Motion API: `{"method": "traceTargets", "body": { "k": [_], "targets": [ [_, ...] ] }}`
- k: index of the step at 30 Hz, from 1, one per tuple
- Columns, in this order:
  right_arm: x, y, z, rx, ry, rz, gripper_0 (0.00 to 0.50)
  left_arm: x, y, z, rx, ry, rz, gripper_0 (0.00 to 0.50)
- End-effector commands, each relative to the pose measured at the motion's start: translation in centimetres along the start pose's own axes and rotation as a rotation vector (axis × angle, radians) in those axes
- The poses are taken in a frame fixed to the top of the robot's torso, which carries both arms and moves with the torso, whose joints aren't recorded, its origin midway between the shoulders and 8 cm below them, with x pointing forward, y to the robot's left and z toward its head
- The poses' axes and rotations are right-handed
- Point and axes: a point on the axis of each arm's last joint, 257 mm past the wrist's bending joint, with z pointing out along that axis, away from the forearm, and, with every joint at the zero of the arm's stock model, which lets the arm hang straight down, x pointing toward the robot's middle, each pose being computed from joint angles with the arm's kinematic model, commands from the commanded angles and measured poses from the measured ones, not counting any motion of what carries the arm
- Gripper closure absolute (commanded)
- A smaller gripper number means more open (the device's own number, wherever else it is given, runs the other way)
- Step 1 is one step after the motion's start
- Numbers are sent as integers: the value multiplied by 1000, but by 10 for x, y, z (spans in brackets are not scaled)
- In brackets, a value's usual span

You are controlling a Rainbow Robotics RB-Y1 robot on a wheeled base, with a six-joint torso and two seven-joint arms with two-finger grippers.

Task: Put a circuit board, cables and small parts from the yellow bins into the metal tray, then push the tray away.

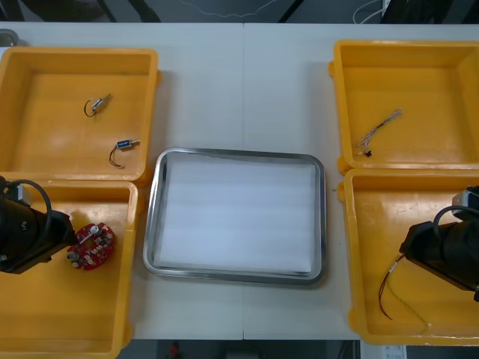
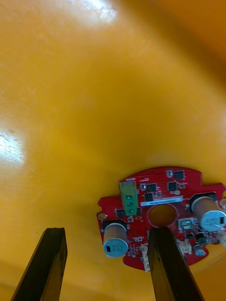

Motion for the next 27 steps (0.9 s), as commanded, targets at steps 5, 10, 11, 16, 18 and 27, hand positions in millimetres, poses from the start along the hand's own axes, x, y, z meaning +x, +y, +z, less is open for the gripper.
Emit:
{"method": "traceTargets", "body": {
  "k": [5,10,11,16,18,27],
  "targets": [
    [19,3,31,11,18,68,0,25,6,16,-18,43,-52,0],
    [26,7,44,0,33,86,0,28,8,19,-23,44,-46,0],
    [28,7,47,-2,36,90,0,27,8,19,-23,41,-43,0],
    [37,5,54,7,47,101,0,28,8,20,-22,41,-39,0],
    [40,4,57,13,44,98,0,29,7,20,-24,42,-37,0],
    [45,4,72,-1,42,130,0,35,14,24,-40,47,-30,202]
  ]
}}
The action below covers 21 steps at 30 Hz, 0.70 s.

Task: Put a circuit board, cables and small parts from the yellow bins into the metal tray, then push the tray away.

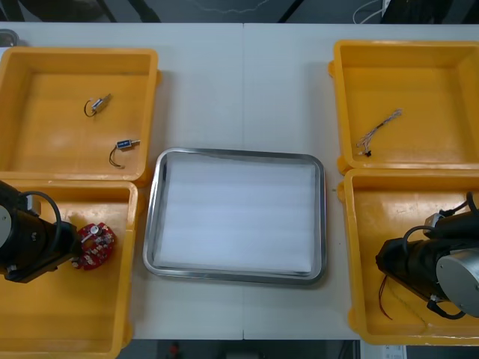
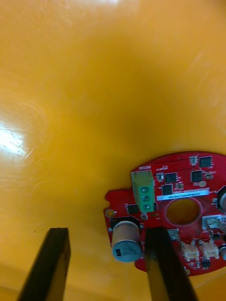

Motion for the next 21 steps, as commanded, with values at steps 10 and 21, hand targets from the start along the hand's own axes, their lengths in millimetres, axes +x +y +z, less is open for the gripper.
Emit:
{"method": "traceTargets", "body": {
  "k": [10,21],
  "targets": [
    [21,2,13,-12,36,61,0,15,8,8,-16,21,-48,499],
    [17,0,23,-23,28,84,0,-8,11,-36,-45,4,6,499]
  ]
}}
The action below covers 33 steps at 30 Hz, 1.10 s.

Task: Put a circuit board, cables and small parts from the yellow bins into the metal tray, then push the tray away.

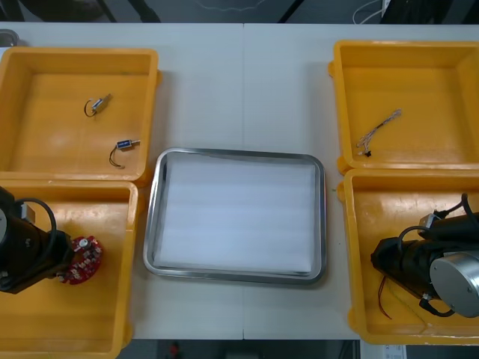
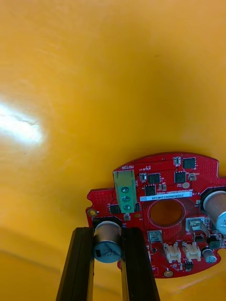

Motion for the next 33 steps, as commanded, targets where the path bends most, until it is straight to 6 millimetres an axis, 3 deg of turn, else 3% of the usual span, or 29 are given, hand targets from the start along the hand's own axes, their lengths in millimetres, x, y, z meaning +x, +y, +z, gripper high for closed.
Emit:
{"method": "traceTargets", "body": {
  "k": [1,2,3,4,5,6,12,17,23,28,33],
  "targets": [
    [19,-7,10,13,40,74,0,-22,-8,-37,16,-66,32,500],
    [20,-7,10,14,42,75,0,-24,-9,-44,11,-78,51,498],
    [20,-7,10,15,44,75,60,-25,-9,-47,8,-82,60,500],
    [20,-7,9,14,44,76,217,-27,-12,-53,7,-93,79,499],
    [21,-8,9,16,46,77,410,-28,-14,-59,6,-102,98,500],
    [21,-8,10,18,47,78,490,-28,-14,-62,1,-105,111,498],
    [8,-7,-3,20,7,70,500,-31,-34,-96,19,-133,223,499],
    [-10,-9,-38,31,-32,63,500,-27,-66,-119,97,-140,317,498],
    [-27,-15,-87,57,-71,39,500,-15,-101,-127,119,-152,434,497],
    [-28,-16,-121,48,-47,0,500,-7,-129,-127,113,-163,516,497],
    [-45,3,-158,-40,-94,-104,500,10,-154,-122,101,-162,610,498]
  ]
}}
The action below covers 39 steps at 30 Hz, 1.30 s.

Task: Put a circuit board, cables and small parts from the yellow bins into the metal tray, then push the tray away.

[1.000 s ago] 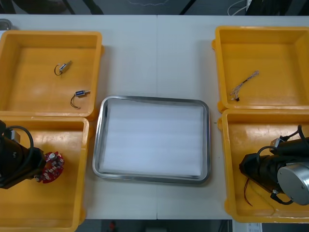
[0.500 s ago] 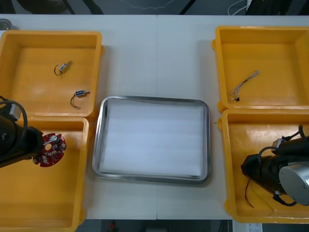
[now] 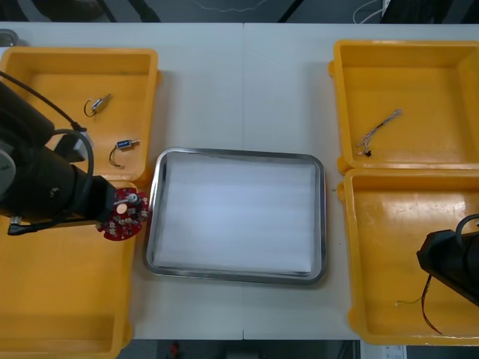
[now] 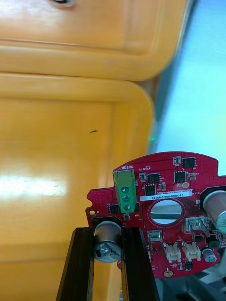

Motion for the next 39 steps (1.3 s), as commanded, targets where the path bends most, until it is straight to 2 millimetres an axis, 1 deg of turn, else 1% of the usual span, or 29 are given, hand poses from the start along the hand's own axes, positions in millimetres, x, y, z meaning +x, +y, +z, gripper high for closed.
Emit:
{"method": "traceTargets", "body": {
  "k": [1,3,6,11,15,18,22,26,28,30,35,39],
  "targets": [
    [-32,14,-42,-64,-109,-109,500,-11,-19,-9,-38,-47,98,500],
    [-36,17,-53,-80,-120,-189,500,-9,-30,-5,-39,-45,133,500],
    [-39,14,-63,-83,-119,-286,500,-5,-41,1,-43,-38,160,499],
    [-52,7,-80,-52,-144,-465,500,4,-50,13,-64,-19,190,499],
    [-56,1,-90,-15,-137,-602,500,8,-59,27,-69,-19,209,498],
    [-60,0,-97,5,-140,-689,500,7,-68,37,-56,-22,206,497],
    [-58,5,-101,-2,-134,-792,500,4,-77,49,-48,-30,204,500],
    [-59,13,-105,-9,-131,-906,500,2,-86,65,-45,-47,200,499],
    [-59,20,-105,-10,-128,-977,500,2,-88,76,-54,-55,202,498],
    [-60,24,-105,-12,-126,-1018,500,4,-88,83,-62,-55,199,498],
    [-60,33,-101,-15,-113,-1109,500,8,-85,91,-82,-51,199,499],
    [-64,41,-101,-8,-126,-1170,500,8,-84,96,-86,-53,190,493]
  ]
}}
